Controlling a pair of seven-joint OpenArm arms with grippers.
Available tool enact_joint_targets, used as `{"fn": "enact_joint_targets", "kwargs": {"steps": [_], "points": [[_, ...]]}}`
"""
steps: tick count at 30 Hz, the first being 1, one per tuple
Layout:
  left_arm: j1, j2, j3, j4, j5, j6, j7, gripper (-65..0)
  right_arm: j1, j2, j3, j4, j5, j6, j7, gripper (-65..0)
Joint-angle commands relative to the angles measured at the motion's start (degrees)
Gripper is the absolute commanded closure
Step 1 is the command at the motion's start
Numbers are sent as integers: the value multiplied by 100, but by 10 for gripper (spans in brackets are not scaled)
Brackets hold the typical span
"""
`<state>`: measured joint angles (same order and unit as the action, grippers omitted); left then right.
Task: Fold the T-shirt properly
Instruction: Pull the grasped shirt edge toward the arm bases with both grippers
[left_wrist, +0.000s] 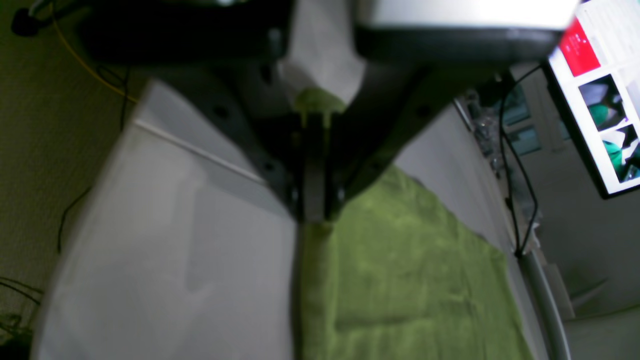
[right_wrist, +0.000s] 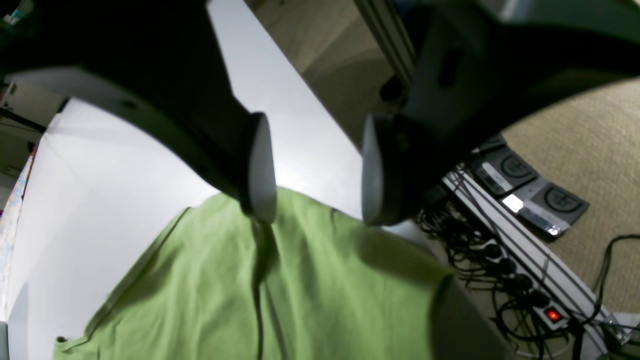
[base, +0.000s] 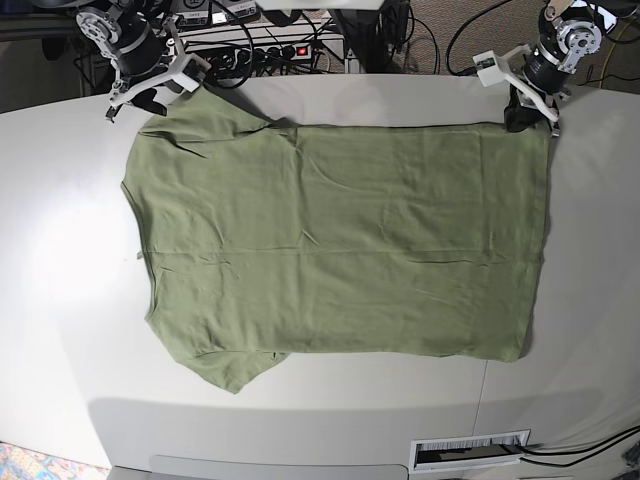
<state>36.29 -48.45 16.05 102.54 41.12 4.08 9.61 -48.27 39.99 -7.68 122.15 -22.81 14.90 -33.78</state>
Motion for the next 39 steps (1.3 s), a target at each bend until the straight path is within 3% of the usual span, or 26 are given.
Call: {"fn": "enact_joint_targets", "kwargs": {"steps": [1,22,33,39], "points": [[50,-76,-7,50,-13,-20,-20,0,-26,66,22,74,-33,-44,76,-290],[50,-76,-7,50,70,2,-44,0,393,55,11,-490,142,-31,356,-289],[50,-74,-7,50,70,2,-44,0,658,-177,11,-522,306,-26,424,-283],[50,-74,-7,50,72,2,-52,0,833,-177,11,-828,308,-26,398,-160]]}}
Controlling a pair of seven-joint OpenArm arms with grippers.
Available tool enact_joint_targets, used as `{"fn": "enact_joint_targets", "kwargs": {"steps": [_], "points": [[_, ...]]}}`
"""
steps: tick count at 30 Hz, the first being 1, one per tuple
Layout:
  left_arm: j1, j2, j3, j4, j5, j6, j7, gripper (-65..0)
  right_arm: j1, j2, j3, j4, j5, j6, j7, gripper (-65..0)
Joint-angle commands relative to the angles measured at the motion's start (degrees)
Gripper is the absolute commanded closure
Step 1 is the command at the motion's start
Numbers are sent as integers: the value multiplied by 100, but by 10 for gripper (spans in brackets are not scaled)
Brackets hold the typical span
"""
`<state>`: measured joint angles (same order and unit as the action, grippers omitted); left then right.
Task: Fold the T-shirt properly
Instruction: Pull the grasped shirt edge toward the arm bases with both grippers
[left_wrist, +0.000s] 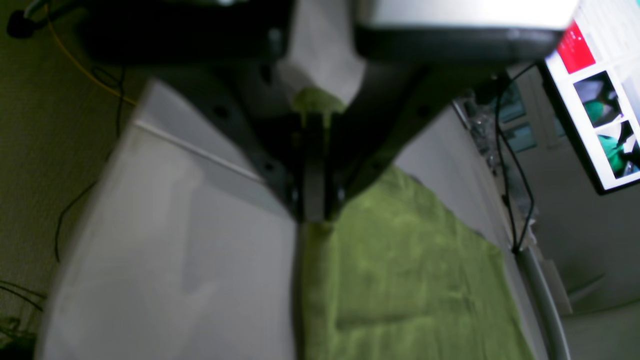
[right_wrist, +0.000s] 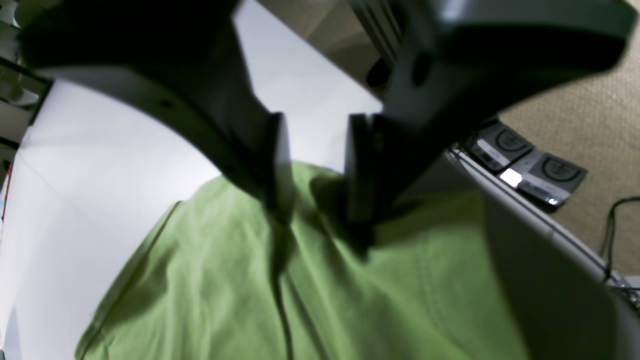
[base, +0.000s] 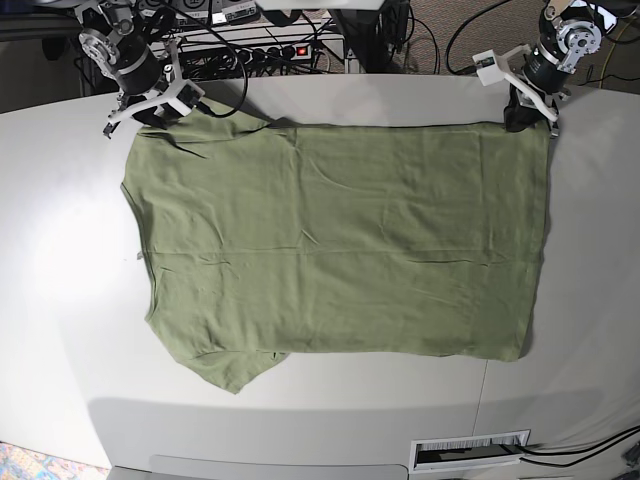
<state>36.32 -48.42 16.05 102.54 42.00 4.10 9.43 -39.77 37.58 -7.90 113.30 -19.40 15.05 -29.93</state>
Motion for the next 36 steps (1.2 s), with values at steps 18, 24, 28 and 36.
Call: {"fn": "enact_joint_targets", "kwargs": {"steps": [18,24,28,36], "points": [[262,-166,-7,61,262,645,280,0,-348,74,35,520,-13,-46,-717,0],[662,-212,-7,173,448,894,413,0,-643,153,35,695,-96,-46,-898,0],[994,-236,-7,380,820,1126,584,0,-846,146,35,866,-210,-46,-933,0],[1631,-577,-11,575,1495,1609,977,0,-1333,149,37,1303,-527,-46,-1172,0]]}}
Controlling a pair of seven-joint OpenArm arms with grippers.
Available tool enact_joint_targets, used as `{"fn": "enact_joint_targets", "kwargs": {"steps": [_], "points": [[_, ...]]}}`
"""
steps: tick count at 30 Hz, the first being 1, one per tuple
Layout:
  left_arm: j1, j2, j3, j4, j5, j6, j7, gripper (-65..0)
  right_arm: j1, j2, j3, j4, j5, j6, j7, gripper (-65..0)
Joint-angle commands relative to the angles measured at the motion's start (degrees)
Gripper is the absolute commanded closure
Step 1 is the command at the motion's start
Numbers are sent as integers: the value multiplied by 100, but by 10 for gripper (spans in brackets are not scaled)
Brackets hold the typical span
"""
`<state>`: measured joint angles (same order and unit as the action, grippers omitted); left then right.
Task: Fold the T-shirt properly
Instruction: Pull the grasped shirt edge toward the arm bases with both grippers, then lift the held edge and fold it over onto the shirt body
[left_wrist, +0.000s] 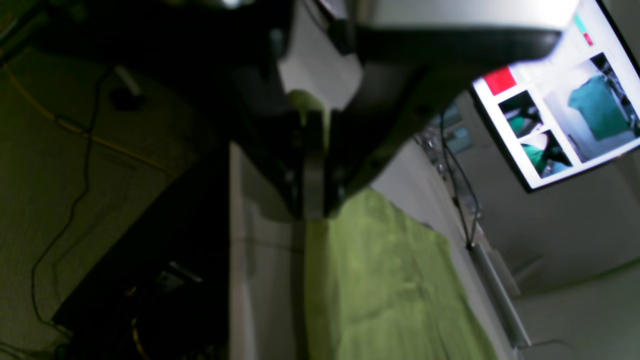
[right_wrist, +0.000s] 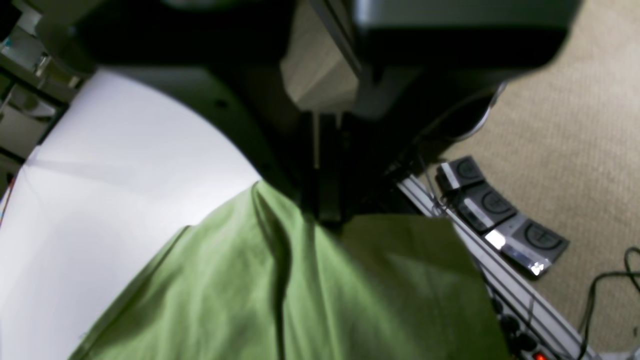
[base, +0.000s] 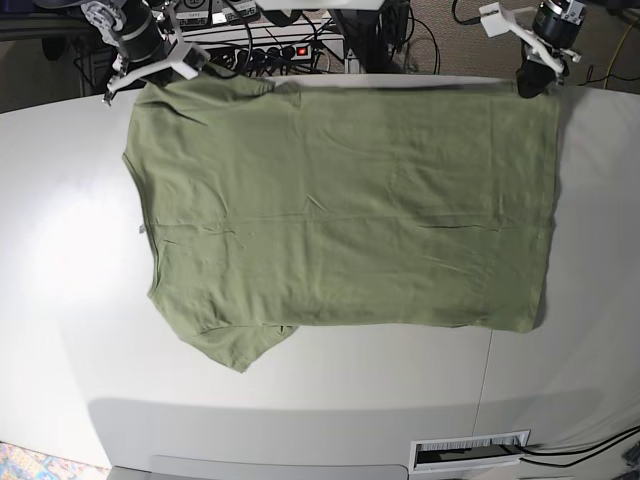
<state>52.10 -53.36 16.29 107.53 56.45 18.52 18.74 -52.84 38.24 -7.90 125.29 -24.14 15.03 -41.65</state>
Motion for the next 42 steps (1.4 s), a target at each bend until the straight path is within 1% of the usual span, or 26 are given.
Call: {"fn": "enact_joint_targets", "kwargs": {"steps": [1,5,9,11,13,15,20,25,28,32,36,39,42], "points": [[114,-114,-35,76,122,216,68,0,-90,83,39,175,-105,-44,-4,0],[205,-125,-35,76,409,334,98,0,-157,81,42,411,-212,-50,-13,0],[155,-127,-46,76,632,612,120,0,-66,79,50,511,-251,-146,28,0],[4,-125,-46,76,636,614,118,0,83,59,50,511,-249,-205,33,0],[-181,-125,-46,76,577,612,105,0,212,44,50,509,-247,-352,74,0],[-387,-122,-46,76,411,612,37,0,315,46,50,509,-249,-417,101,0],[-964,-118,-46,74,-199,612,-247,0,654,9,50,509,-247,-420,190,0],[-1436,-90,-44,74,-649,610,-358,0,949,-240,52,468,-249,-435,225,0],[-1655,-94,-44,68,-997,605,-385,0,1110,-334,50,273,-249,-437,267,0],[-1871,-90,-44,26,-1327,605,-616,0,1403,-350,50,-83,-247,-463,302,0],[-2142,-90,-44,-83,-1633,603,-680,0,1641,-372,50,-321,-249,-610,341,0],[-2345,-68,-44,-254,-1810,601,-798,0,1827,-494,50,-393,-247,-632,400,0],[-2551,61,-39,-494,-2074,592,-1023,0,2041,-656,50,-461,-243,-632,420,0]]}}
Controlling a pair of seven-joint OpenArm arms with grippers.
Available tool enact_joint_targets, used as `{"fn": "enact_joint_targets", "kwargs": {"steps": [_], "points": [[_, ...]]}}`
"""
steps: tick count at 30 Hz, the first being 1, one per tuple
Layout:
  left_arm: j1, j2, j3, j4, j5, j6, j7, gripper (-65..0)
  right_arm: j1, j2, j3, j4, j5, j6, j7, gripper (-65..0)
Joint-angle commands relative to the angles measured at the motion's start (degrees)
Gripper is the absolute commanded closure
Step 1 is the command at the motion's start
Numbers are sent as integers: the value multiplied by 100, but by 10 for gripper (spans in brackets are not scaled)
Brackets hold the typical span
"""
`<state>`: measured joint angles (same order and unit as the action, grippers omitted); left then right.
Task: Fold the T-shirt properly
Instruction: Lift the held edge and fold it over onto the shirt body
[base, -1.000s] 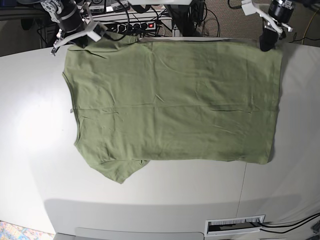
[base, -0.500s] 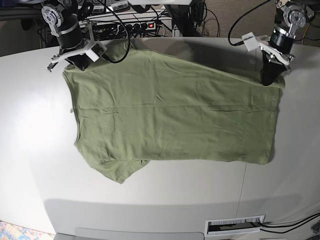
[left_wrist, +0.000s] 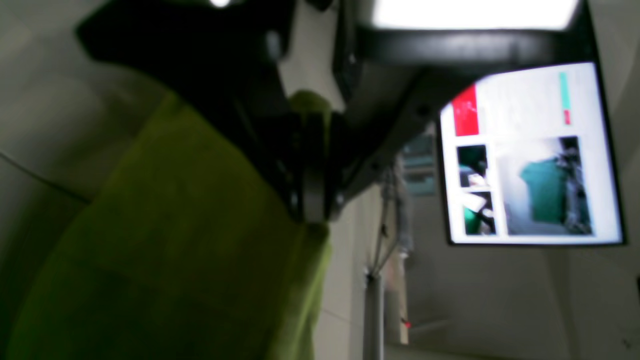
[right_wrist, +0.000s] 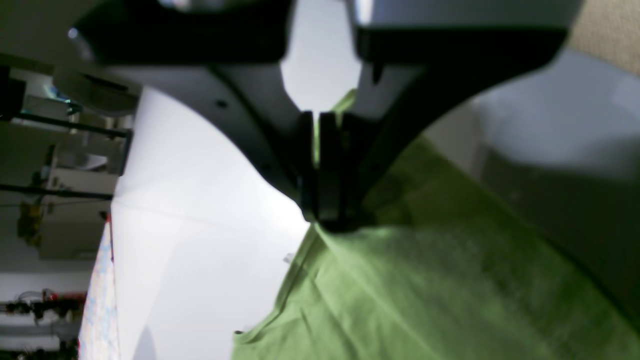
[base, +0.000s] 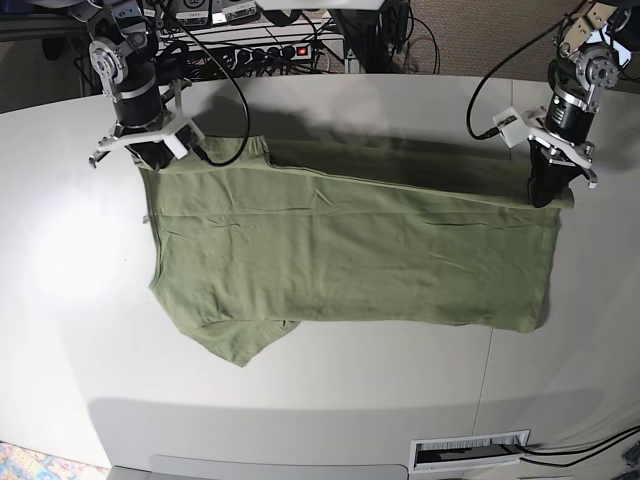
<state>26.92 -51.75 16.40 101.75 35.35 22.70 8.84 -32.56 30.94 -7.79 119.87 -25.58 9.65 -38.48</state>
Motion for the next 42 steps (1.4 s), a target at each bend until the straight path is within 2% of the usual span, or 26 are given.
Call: {"fn": "enact_joint_targets", "kwargs": {"steps": [1,8,21,26,28,30,32,38,42], "points": [[-114,-22,-50,20,15,170,-50,0,76,31,39,39,-94,-94,111,0],[-522,393,-39,-365,-243,168,-291,0,579,-151,39,-490,-83,-96,177,0],[-898,433,-39,-1019,-612,166,-649,0,1178,-284,39,-1123,116,-149,254,0],[-901,564,-42,-1029,-868,166,-745,0,1211,-284,39,-1123,114,-225,260,0],[-901,623,-42,-1029,-859,157,-748,-74,1209,-284,39,-1123,114,-223,229,0],[-901,634,-39,-1029,-859,149,-787,-149,1209,-284,39,-1123,114,-223,225,-107],[-901,634,-39,-1029,-859,146,-785,-170,1209,-284,39,-1123,111,-223,227,-181],[-892,634,-39,-1029,-866,144,-782,-170,1209,-284,39,-1123,111,-247,227,-189],[-868,634,-39,-1029,-866,142,-782,-170,1226,-284,39,-1123,111,-870,223,-189]]}}
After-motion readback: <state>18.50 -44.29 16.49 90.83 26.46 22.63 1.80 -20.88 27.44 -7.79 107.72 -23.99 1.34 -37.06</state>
